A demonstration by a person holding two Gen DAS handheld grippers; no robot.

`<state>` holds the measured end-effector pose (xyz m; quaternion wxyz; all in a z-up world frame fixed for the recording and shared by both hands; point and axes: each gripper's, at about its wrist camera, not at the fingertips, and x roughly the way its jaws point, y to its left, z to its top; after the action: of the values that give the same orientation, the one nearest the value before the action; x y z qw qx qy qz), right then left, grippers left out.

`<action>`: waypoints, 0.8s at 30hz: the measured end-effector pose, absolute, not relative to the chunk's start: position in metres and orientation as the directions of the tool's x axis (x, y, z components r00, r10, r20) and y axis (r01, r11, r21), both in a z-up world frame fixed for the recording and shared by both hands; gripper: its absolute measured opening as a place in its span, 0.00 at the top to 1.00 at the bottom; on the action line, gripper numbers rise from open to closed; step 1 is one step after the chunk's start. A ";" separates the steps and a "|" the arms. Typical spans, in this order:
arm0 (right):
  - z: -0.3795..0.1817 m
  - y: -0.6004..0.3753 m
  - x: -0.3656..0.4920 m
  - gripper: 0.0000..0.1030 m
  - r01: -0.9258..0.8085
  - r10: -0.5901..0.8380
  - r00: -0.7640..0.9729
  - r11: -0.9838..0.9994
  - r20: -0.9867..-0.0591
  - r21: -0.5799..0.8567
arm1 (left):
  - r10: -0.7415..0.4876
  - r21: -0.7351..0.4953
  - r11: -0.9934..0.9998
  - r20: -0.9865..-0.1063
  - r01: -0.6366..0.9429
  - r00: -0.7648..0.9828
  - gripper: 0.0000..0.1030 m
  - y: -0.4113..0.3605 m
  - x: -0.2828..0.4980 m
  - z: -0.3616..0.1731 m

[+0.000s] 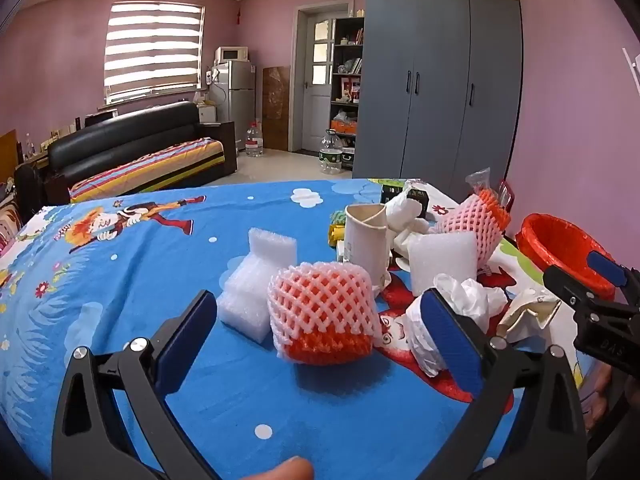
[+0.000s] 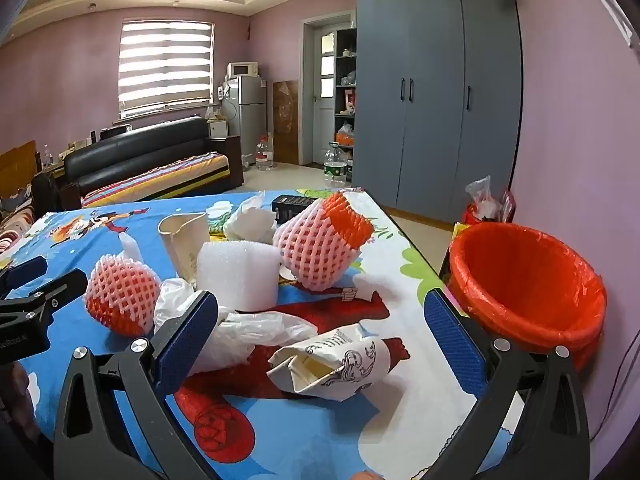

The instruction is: Collect trash

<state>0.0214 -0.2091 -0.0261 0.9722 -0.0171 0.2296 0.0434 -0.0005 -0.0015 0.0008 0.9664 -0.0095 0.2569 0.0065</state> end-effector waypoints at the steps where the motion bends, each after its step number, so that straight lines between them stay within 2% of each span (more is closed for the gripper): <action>1: -0.026 -0.209 0.022 0.06 -0.093 0.080 0.889 0.996 -0.451 -0.008 | 0.009 -0.014 1.000 -0.496 -0.018 0.868 0.04 -0.002 0.000 0.001; 10: -0.013 -0.208 0.015 0.06 -0.100 0.085 0.905 0.995 -0.418 -0.015 | 0.004 -0.026 0.999 -0.486 -0.019 0.874 0.04 -0.004 0.001 0.008; 24: -0.014 -0.205 0.017 0.06 -0.098 0.080 0.903 0.995 -0.422 -0.021 | 0.001 -0.035 0.999 -0.479 -0.020 0.878 0.04 0.000 -0.004 0.008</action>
<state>0.0173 -0.2052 -0.0142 0.9753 -0.0207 0.2153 0.0456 -0.0039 -0.0001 0.0083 0.9688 -0.0196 0.2469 0.0054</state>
